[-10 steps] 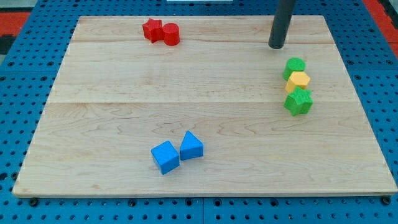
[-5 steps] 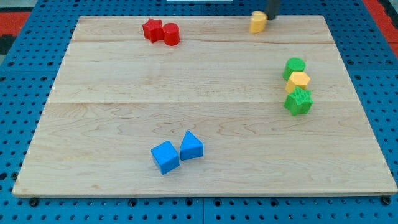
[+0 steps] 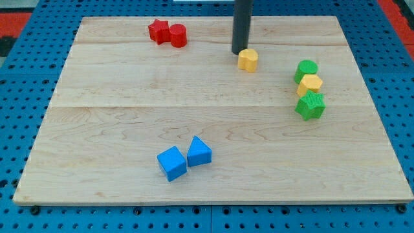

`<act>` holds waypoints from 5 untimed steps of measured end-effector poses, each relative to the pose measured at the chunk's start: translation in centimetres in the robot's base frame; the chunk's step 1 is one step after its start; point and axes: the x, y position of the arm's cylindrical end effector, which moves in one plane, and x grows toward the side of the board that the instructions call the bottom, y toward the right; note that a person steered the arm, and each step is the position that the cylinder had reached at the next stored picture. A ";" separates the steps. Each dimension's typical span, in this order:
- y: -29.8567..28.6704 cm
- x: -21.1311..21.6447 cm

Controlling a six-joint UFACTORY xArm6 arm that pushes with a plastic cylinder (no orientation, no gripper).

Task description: Slide the yellow heart to the left of the yellow hexagon

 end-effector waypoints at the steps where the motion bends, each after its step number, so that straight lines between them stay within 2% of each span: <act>1: 2.5 1.1; 2: 0.7 3.0; 3: 0.5 1.9; 4: -1.0 4.8; 5: 4.6 7.7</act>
